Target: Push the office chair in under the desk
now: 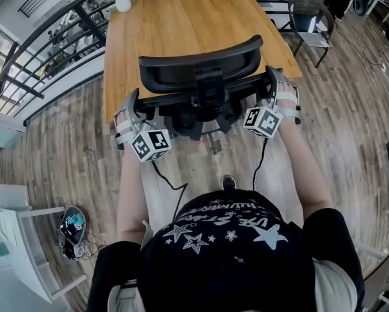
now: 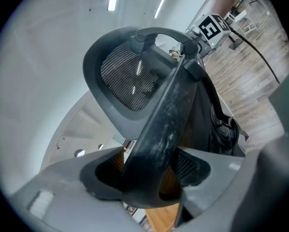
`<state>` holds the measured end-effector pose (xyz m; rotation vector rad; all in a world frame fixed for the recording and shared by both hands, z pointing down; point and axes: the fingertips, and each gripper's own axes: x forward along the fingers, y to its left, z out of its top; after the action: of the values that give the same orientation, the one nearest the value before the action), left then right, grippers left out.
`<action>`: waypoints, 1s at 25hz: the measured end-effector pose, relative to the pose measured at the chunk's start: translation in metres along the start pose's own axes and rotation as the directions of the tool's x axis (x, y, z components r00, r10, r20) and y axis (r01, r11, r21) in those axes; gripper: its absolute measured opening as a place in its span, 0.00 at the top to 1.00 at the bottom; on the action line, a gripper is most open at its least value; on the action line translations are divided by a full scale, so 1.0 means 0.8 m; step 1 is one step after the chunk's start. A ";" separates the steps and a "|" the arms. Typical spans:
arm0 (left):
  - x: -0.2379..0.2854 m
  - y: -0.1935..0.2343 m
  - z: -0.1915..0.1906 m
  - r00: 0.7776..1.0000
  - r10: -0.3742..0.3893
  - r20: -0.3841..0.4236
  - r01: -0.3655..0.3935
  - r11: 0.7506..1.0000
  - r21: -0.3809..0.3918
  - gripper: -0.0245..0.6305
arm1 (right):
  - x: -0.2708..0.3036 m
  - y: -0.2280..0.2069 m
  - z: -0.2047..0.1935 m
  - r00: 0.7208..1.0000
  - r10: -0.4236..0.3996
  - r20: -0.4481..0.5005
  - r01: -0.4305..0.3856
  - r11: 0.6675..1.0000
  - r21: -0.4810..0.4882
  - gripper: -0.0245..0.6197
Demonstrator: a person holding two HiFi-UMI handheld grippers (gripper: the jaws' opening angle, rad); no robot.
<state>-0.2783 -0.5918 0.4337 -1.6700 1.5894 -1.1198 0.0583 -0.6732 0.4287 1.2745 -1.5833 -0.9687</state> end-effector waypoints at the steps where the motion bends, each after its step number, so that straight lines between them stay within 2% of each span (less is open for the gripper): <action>1: 0.000 0.000 0.000 1.000 0.001 0.000 -0.001 1.000 0.000 0.52 | 0.000 0.000 0.000 1.000 -0.007 0.004 0.007 1.000 -0.007 0.57; 10: 0.001 0.000 0.000 1.000 -0.007 -0.012 0.007 1.000 -0.002 0.52 | 0.001 -0.002 0.000 1.000 -0.028 -0.007 0.028 0.999 0.027 0.56; 14: 0.002 -0.003 -0.001 1.000 -0.016 -0.019 0.016 1.000 -0.008 0.51 | 0.000 0.002 0.000 1.000 0.029 -0.011 -0.028 0.997 0.077 0.53; 17: 0.003 -0.004 -0.003 0.998 -0.052 -0.032 0.052 0.999 0.005 0.51 | -0.002 0.005 0.001 0.997 0.076 -0.017 -0.074 0.993 0.091 0.50; 21: 0.004 -0.007 -0.005 0.994 -0.088 -0.068 0.090 0.996 0.023 0.51 | -0.006 0.005 0.002 0.994 0.108 -0.014 -0.105 0.985 0.133 0.50; 25: -0.005 -0.004 -0.006 0.994 -0.077 -0.080 0.076 0.997 -0.012 0.51 | -0.020 0.006 0.007 0.993 0.115 -0.010 -0.111 0.980 0.167 0.51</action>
<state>-0.2809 -0.5866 0.4378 -1.7245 1.5934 -1.2346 0.0532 -0.6564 0.4293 1.2871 -1.7308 -0.7633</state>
